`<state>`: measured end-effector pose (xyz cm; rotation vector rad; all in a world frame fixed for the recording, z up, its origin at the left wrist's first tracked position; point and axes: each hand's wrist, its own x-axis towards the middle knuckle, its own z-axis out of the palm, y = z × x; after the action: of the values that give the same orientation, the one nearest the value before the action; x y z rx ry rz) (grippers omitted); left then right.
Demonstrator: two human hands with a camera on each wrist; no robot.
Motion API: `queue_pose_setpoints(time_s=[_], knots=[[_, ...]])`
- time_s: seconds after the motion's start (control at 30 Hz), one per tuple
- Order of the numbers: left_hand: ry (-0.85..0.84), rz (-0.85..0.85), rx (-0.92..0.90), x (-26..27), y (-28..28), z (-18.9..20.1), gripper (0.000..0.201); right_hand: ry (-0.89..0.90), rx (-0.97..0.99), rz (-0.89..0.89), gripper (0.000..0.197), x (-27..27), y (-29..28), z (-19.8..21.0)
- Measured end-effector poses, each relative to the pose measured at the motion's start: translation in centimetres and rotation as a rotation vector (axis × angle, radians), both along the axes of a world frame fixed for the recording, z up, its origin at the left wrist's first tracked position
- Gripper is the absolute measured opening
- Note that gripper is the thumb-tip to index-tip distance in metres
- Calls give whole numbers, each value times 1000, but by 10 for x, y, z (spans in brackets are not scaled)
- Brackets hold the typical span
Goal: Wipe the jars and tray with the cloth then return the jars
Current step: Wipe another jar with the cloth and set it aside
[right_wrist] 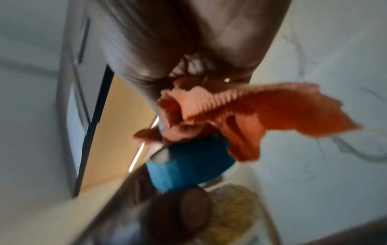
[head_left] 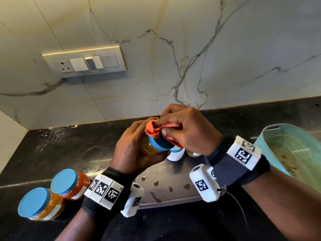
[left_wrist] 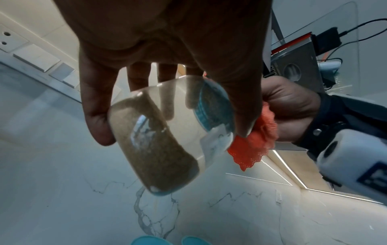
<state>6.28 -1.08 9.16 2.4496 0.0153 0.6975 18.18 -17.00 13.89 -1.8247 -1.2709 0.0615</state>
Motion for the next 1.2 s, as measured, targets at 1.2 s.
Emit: queue_pose_setpoints(time_s=[1.2], knots=[[211, -39, -1160, 2, -13, 37, 65, -416, 237, -126, 19, -29, -27, -2]])
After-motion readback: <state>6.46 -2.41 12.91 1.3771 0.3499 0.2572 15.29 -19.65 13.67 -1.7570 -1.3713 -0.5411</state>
